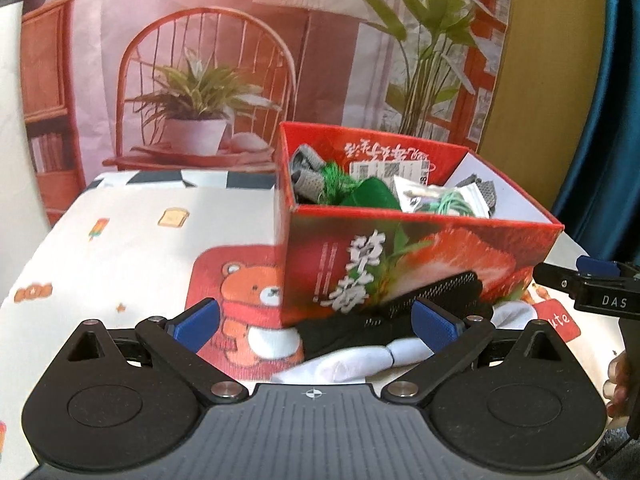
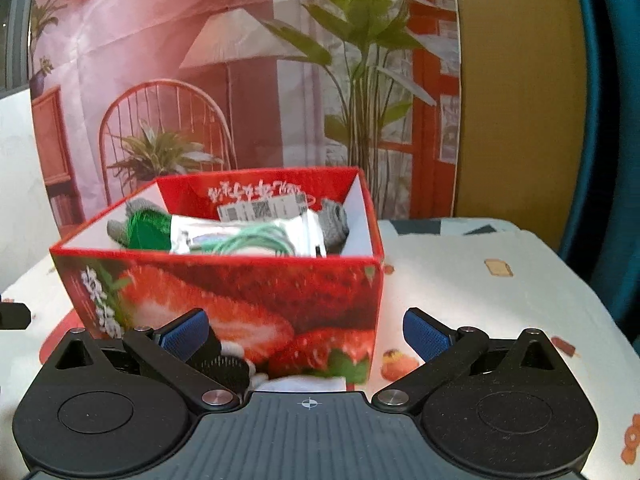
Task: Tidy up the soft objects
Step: 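Move both grippers back down to the white fabric in front of the box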
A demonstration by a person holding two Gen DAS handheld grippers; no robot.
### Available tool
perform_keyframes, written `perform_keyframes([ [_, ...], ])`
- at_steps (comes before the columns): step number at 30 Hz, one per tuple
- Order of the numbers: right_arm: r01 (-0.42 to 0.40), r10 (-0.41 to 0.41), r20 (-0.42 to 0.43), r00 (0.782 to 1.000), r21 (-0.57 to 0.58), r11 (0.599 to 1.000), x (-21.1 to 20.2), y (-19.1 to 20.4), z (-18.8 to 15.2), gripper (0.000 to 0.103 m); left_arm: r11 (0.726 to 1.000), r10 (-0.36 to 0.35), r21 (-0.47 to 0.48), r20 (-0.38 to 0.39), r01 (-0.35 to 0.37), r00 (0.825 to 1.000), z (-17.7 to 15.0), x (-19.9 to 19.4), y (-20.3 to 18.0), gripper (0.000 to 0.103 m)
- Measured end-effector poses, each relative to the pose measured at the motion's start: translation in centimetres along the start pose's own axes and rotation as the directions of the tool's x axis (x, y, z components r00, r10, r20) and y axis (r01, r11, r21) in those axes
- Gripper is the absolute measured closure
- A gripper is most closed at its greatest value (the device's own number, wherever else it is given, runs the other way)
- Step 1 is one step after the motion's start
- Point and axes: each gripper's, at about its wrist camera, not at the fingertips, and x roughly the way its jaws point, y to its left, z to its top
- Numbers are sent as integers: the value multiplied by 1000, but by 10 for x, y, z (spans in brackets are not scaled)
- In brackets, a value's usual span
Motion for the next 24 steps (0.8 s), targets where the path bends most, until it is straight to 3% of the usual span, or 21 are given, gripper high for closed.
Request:
perform_keyframes([
  [16, -26, 29, -118, 993, 29, 999, 11, -1, -37, 0, 998, -21, -63, -74, 17, 997, -26, 11, 6, 3],
  [24, -65, 69, -137, 988, 29, 997, 16, -1, -41, 1, 995, -60, -83, -104, 52, 993, -31, 20, 8, 16],
])
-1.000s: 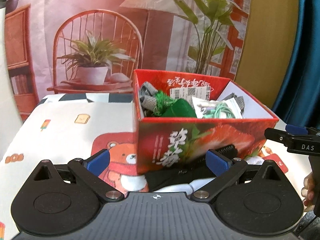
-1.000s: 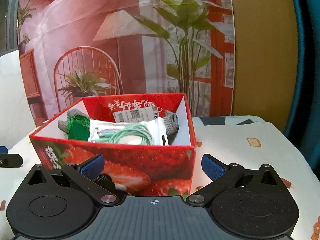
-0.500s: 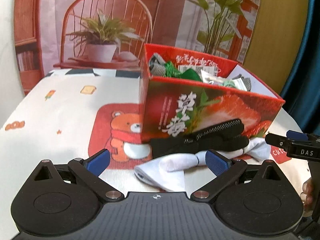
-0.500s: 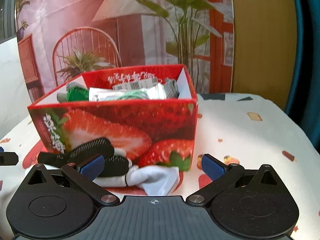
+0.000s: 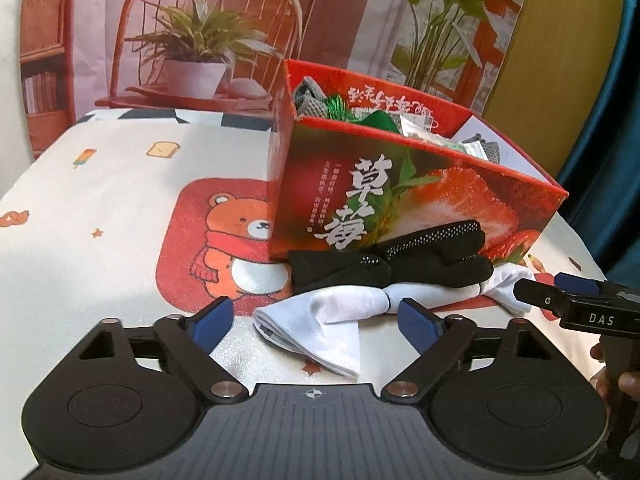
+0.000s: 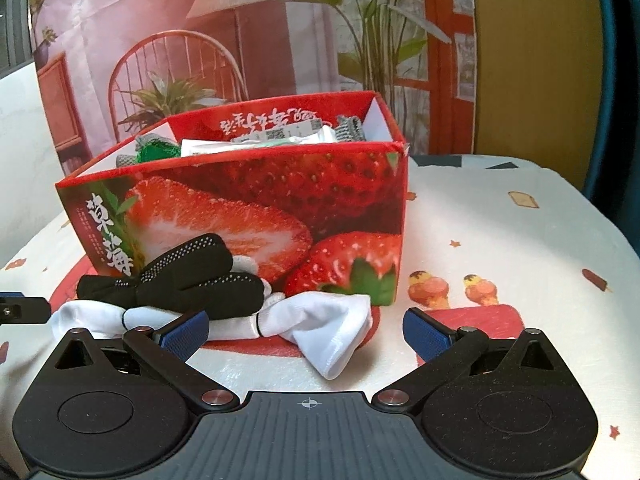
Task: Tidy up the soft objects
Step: 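Move both grippers back down to the white fabric in front of the box, then close both grippers on the white fabric, then lift the white fabric with both grippers and carry it over the box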
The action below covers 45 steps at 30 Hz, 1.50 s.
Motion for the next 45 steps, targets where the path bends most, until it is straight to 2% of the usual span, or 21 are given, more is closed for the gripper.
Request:
perform_keyframes([
  [5, 2, -2, -7, 1000, -6, 1000, 5, -1, 1, 5, 1000, -11, -8, -37, 11, 999, -1, 11, 3, 31],
  [12, 14, -14, 2, 1000, -4, 1000, 8, -7, 5, 9, 1000, -15, -6, -40, 14, 999, 7, 20, 6, 33],
  [15, 21, -21, -18, 1000, 0, 1000, 15, -12, 8, 21, 1000, 3, 0, -62, -3, 998, 7, 32, 5, 37],
  [20, 21, -19, -62, 998, 25, 999, 30, -19, 8, 30, 1000, 14, -5, -85, -14, 996, 5, 45, 4, 39],
  [21, 19, -17, -70, 997, 29, 999, 33, -20, 8, 35, 1000, 17, 0, -83, -17, 996, 4, 45, 3, 40],
  [22, 14, -11, -79, 997, 35, 999, 35, -20, 7, 43, 1000, 18, 2, -81, -18, 997, 4, 45, 3, 46],
  [25, -16, 21, -90, 996, 55, 998, 38, -22, 6, 57, 999, 37, 8, -85, -37, 996, 2, 42, 5, 70],
  [26, -17, 22, -89, 996, 57, 998, 37, -22, 6, 59, 1000, 28, 3, -85, -28, 996, 2, 41, 7, 72],
  [28, -23, 28, -89, 996, 60, 998, 35, -23, 5, 73, 1000, 1, -15, -88, -2, 996, 1, 39, 11, 80],
  [30, -15, 21, -92, 996, 67, 998, 32, -24, 6, 87, 1000, -9, -12, -86, 8, 996, -1, 36, 10, 83],
  [31, -15, 22, -92, 996, 74, 997, 30, -26, 5, 90, 1000, -16, -11, -86, 15, 996, -3, 34, 10, 84],
  [37, -32, 39, -62, 997, 101, 994, 10, -31, 6, 91, 999, -35, -2, -51, 35, 998, -5, 18, 5, 85],
  [45, -57, 56, 20, 998, 81, 995, -22, -25, 19, 92, 999, -46, 27, 71, 44, 996, 11, -21, -4, 85],
])
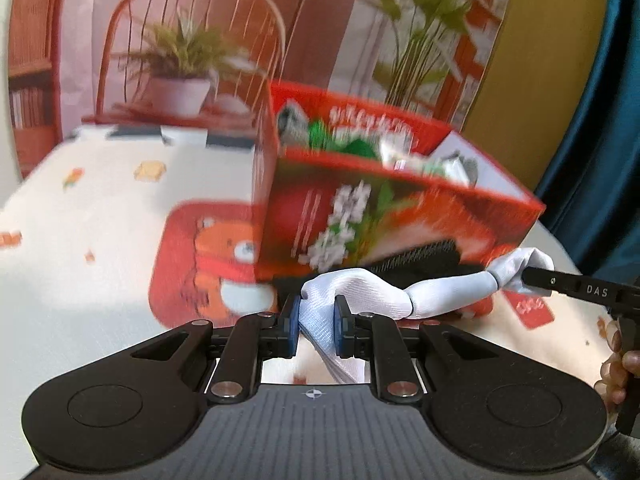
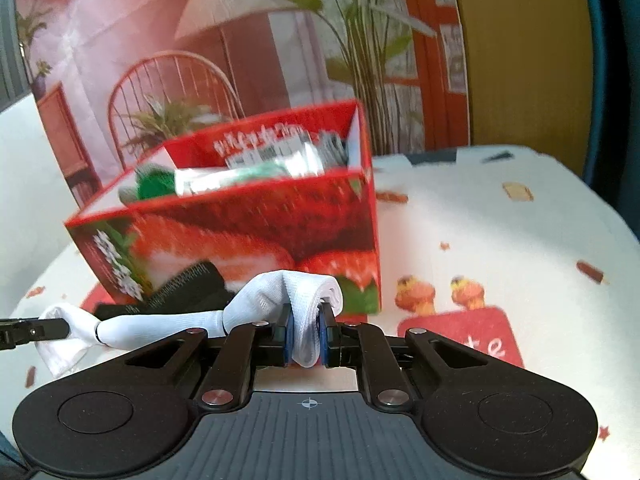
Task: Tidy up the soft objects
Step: 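Lift the white fabric with both grippers and carry it over the box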
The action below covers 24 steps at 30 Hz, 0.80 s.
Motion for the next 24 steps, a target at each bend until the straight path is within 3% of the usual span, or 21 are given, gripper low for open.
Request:
perform_keyframes([
  [10, -24, 34, 150, 988, -68, 997, -34, 12, 55, 92, 998, -28, 56, 164, 20, 986, 56, -32, -16, 85],
  [16, 17, 2, 156, 988, -123, 992, -28, 14, 93, 92, 997, -64, 59, 119, 57, 991, 86, -15, -20, 85],
  [24, 69, -50, 100, 994, -201, 977, 5, 15, 119, 93, 987, -85, 143, 37, 79, 996, 112, 25, -27, 85],
])
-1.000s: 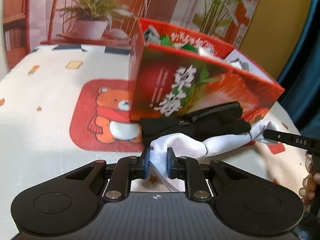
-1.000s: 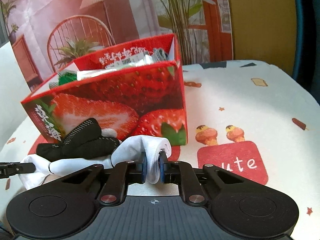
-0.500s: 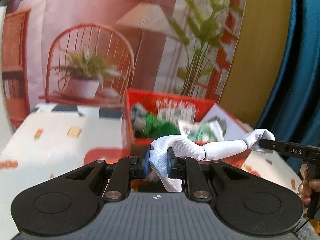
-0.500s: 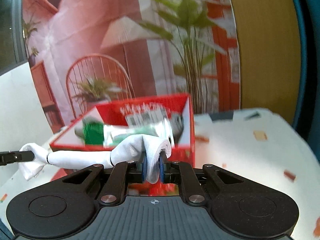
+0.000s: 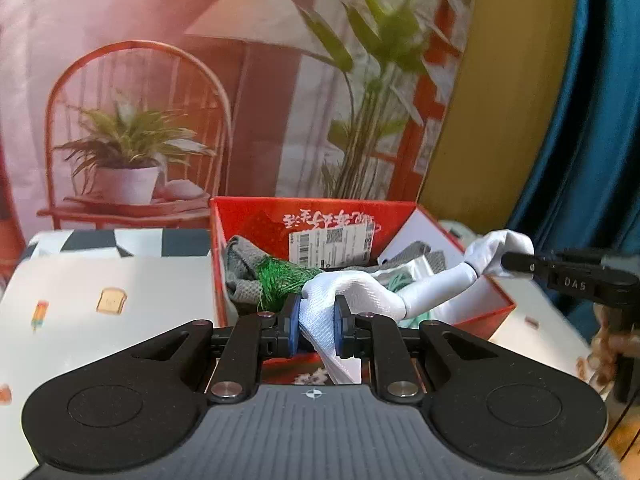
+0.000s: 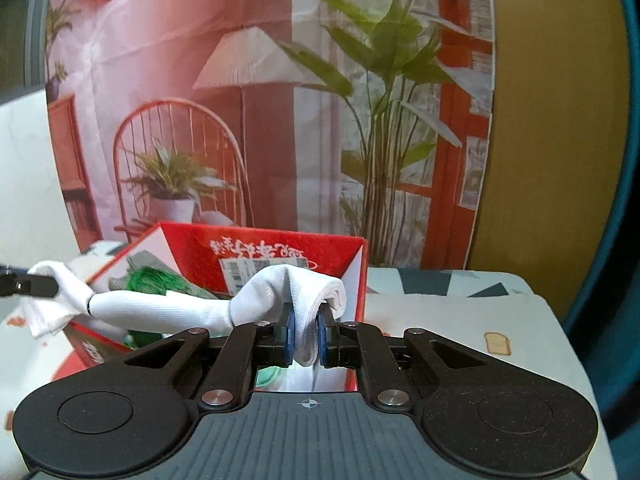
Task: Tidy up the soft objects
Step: 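Lift the white fabric with both grippers and carry it over the box, then lower the white fabric into the box and open both grippers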
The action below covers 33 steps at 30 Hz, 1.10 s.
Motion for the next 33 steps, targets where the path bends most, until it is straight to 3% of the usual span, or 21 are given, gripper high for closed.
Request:
perform_keyframes([
  [7, -15, 8, -78, 997, -95, 995, 28, 17, -4, 93, 995, -16, 98, -103, 26, 995, 9, 37, -9, 85],
  [15, -34, 15, -160, 987, -119, 992, 59, 29, -8, 93, 993, -3, 111, -207, 27, 978, 6, 76, -8, 85],
  [23, -41, 18, -208, 978, -108, 993, 79, 28, -12, 93, 991, -1, 126, -254, 34, 967, 5, 97, -9, 85],
  [33, -39, 22, -220, 975, -74, 996, 87, 22, -13, 90, 993, 1, 115, -261, 30, 965, 6, 103, -10, 83],
])
